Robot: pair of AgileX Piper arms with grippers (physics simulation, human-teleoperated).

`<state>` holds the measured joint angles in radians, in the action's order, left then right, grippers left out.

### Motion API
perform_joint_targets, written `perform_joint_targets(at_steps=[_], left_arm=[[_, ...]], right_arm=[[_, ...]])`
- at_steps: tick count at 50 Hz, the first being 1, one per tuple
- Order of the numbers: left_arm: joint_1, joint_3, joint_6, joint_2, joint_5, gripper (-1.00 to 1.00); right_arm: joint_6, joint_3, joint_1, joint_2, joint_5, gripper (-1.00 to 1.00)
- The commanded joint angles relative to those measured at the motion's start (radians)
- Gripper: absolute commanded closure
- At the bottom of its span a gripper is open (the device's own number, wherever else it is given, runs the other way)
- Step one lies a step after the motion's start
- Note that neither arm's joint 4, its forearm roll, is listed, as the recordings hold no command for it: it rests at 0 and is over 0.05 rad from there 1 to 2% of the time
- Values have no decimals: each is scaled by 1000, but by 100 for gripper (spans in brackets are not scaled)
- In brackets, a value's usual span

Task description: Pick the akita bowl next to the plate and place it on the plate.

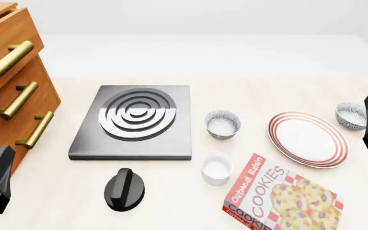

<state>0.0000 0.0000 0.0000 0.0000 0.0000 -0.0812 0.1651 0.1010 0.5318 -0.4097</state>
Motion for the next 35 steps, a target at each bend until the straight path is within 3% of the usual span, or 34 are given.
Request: perform_joint_targets(at_steps=[1, 35], left_arm=[[0, 0, 0, 0, 0, -100], [0, 0, 0, 0, 0, -100]], right_arm=[[-4, 22, 21, 94, -64, -100], [-42, 93, 87, 347, -232, -100]])
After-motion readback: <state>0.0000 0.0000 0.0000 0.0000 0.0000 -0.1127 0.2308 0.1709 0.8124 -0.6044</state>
